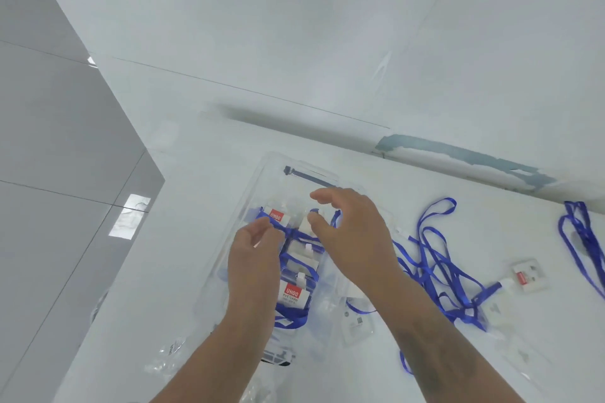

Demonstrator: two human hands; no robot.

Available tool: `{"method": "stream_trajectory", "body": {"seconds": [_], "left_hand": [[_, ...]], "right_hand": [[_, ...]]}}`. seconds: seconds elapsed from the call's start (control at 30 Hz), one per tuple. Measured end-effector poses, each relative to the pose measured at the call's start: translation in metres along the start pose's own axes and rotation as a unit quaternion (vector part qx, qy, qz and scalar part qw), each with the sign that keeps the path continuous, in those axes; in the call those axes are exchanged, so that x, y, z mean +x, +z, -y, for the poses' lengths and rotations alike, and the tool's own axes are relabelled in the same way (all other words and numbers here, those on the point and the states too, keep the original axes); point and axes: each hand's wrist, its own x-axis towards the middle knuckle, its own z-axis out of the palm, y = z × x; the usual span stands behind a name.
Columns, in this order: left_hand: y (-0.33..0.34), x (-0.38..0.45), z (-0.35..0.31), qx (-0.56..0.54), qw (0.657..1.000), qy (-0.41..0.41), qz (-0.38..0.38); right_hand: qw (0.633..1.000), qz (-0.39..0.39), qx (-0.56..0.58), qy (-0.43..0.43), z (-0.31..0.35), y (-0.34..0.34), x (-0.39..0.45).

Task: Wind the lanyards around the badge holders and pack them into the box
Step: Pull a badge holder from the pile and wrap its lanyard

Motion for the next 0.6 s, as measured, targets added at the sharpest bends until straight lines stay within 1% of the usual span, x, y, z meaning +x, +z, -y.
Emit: {"method": "stream_trajectory", "body": {"seconds": [0.07,0.13,0.17,0.23,0.27,0.3,0.33,0.4,0.43,0.6], "left_hand": [[-0.002,-0.006,0.002,0.063,0.992,0.106,0.037],[-0.006,-0.006,0.006,0.154,0.964,0.206,0.061],[-0.008,-0.004,0.008,0.216,0.938,0.264,0.065],[-0.011,0.001,0.012,0.326,0.861,0.384,0.068],[-0.013,0.002,0.011,0.365,0.822,0.431,0.067],[-0.015,0.005,0.011,0.394,0.792,0.461,0.065],[-0.017,0.005,0.011,0.415,0.769,0.482,0.069],[-0.021,0.007,0.010,0.442,0.741,0.500,0.071],[-0.021,0.005,0.010,0.448,0.734,0.504,0.075],[-0.019,-0.005,0.015,0.456,0.725,0.509,0.084]], "right_hand": [[1.000,-0.030,0.001,-0.002,-0.006,-0.013,-0.017],[0.998,-0.055,-0.024,-0.007,-0.013,-0.022,-0.033],[0.997,-0.067,-0.044,-0.012,-0.017,-0.026,-0.042],[0.993,-0.086,-0.084,-0.021,-0.026,-0.028,-0.057],[0.990,-0.094,-0.099,-0.022,-0.030,-0.029,-0.063],[0.989,-0.101,-0.110,-0.021,-0.034,-0.028,-0.067],[0.987,-0.112,-0.118,-0.012,-0.037,-0.028,-0.075],[0.984,-0.126,-0.124,0.002,-0.042,-0.028,-0.085],[0.983,-0.136,-0.123,0.006,-0.045,-0.029,-0.092],[0.980,-0.160,-0.112,0.029,-0.067,-0.042,-0.112]]}}
